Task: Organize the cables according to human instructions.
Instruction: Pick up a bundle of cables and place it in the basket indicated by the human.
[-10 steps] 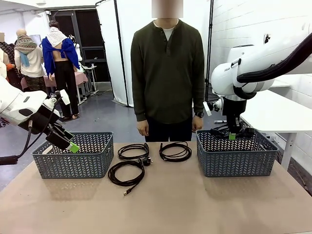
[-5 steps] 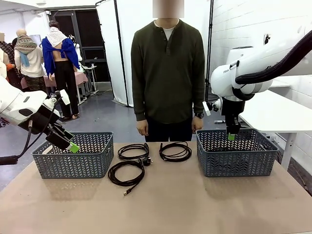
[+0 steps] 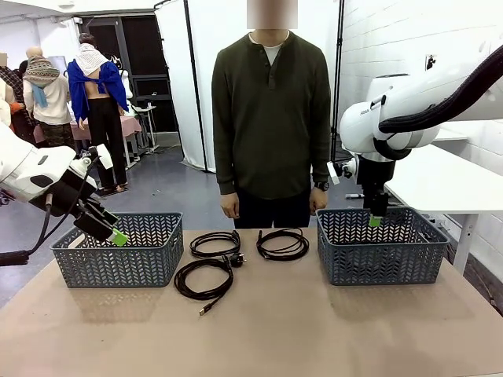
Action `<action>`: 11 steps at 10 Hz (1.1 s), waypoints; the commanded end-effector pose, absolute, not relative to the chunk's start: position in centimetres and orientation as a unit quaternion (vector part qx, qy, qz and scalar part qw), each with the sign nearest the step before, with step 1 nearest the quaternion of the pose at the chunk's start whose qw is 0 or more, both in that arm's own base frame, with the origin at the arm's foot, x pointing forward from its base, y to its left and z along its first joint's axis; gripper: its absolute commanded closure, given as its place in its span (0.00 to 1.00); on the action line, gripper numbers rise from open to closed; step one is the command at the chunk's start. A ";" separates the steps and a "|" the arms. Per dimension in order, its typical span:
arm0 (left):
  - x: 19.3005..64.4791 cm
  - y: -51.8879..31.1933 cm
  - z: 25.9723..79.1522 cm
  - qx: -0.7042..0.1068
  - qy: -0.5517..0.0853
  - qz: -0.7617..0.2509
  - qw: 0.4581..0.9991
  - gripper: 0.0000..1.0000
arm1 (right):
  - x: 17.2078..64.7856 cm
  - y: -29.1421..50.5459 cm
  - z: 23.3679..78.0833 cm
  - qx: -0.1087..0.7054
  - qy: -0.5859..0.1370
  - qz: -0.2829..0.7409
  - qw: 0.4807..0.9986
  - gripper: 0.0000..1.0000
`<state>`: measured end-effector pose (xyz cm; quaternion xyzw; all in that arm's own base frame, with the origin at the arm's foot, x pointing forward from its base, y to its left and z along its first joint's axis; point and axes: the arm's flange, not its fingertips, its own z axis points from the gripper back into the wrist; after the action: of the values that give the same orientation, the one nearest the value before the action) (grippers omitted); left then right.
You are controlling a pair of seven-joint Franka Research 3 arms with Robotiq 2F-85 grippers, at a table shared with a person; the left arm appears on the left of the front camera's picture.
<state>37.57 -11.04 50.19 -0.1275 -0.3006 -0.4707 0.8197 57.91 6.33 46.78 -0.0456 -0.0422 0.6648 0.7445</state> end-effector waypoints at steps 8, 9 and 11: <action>37.7 -10.7 49.8 -0.135 -0.302 -0.478 0.814 0.00 | 57.6 6.4 47.2 -0.042 -0.038 0.659 0.750 0.00; 37.7 -10.7 49.8 -0.135 -0.302 -0.478 0.814 0.00 | 57.3 6.6 47.8 -0.021 -0.045 0.630 0.775 0.00; 37.7 -10.7 49.8 -0.135 -0.302 -0.478 0.814 0.00 | 55.0 7.9 49.6 -0.005 -0.054 0.592 0.804 0.00</action>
<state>37.57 -11.04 50.18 -0.1275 -0.3004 -0.4707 0.8197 56.57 6.96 48.66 -0.0198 -0.0479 0.6183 0.7843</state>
